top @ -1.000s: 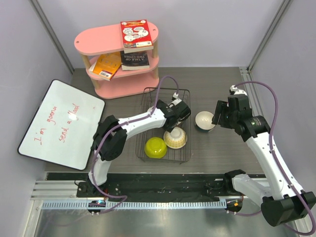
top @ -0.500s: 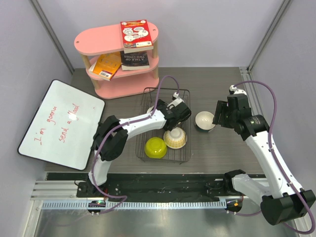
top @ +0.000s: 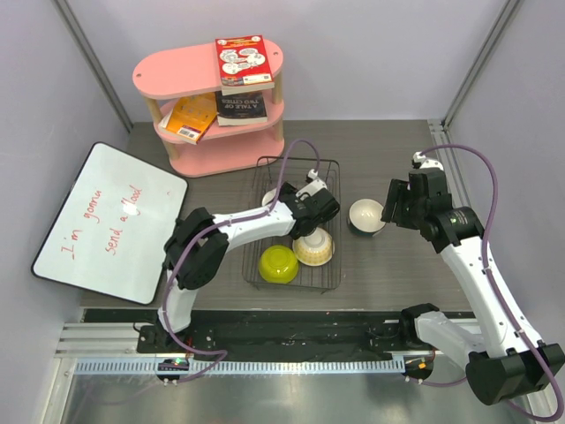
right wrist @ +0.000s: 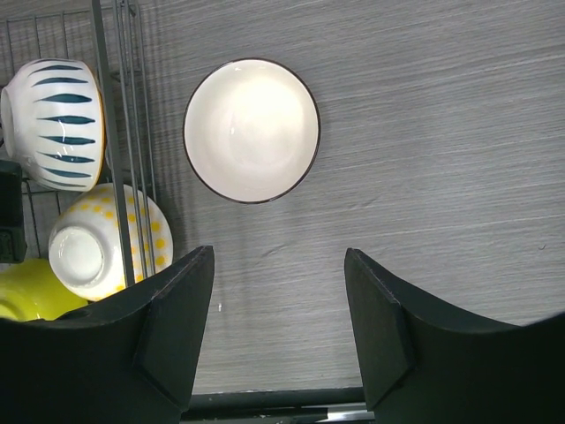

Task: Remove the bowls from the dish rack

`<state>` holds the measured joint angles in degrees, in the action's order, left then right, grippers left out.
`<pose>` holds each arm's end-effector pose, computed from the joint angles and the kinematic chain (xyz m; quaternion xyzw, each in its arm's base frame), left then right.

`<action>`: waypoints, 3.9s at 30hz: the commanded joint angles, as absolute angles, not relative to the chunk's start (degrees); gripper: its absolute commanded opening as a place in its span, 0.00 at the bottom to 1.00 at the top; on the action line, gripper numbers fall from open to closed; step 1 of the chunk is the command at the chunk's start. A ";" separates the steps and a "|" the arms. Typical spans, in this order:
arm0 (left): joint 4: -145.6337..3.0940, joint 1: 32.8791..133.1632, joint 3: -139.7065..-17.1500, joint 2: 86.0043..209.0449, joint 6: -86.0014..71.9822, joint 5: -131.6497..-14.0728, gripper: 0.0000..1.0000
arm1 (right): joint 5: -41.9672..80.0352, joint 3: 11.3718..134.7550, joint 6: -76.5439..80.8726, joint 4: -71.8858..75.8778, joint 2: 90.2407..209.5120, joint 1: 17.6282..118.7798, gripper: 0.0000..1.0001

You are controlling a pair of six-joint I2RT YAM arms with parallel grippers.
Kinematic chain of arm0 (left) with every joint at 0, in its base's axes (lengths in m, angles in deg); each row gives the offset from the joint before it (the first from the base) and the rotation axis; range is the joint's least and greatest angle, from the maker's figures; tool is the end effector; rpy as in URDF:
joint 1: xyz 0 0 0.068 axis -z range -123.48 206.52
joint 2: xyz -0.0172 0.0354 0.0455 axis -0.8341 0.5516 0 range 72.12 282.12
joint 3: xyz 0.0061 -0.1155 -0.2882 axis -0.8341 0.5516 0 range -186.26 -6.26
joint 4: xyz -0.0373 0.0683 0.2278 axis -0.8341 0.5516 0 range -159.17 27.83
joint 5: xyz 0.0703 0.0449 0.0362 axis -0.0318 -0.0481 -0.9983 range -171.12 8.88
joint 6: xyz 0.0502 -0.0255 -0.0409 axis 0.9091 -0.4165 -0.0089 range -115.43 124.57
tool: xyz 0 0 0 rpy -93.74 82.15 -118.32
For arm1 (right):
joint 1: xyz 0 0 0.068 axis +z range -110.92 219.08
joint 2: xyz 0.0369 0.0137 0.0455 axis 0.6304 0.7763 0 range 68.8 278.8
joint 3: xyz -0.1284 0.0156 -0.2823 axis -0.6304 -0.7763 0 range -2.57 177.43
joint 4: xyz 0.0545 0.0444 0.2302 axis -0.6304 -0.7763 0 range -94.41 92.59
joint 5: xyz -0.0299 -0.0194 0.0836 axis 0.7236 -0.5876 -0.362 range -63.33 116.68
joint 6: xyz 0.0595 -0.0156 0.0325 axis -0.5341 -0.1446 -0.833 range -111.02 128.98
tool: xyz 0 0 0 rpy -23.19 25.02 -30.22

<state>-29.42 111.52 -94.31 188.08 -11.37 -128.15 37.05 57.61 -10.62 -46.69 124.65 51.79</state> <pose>0.2751 -0.3206 0.2304 0.2279 0.8737 0.2157 0.3718 0.1577 0.0251 0.3492 0.0899 0.9162 0.0260 0.3897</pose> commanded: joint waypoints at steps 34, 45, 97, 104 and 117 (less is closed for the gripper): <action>-26.80 105.22 -92.22 164.50 -19.68 -93.90 0.00 | 31.87 55.44 -11.85 -41.62 125.05 51.47 0.65; -44.28 91.24 -78.69 159.21 -34.80 -51.26 0.00 | 16.31 50.79 -20.26 -29.50 123.29 51.47 0.85; -60.47 84.65 -66.82 154.57 -45.36 -36.56 0.81 | 36.42 57.81 -23.37 -30.98 130.23 65.27 0.01; -46.50 81.13 -67.87 154.12 -37.80 -43.49 0.81 | 42.14 57.73 -21.26 -35.81 129.10 60.46 0.01; -43.59 79.29 -66.55 151.48 -36.30 -46.32 0.80 | 38.72 53.77 -17.39 -34.33 133.57 47.16 0.01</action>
<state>-44.54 79.79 -65.92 152.85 -37.58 -45.59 40.35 54.03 -17.87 -38.62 132.26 47.11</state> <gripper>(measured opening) 0.806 0.162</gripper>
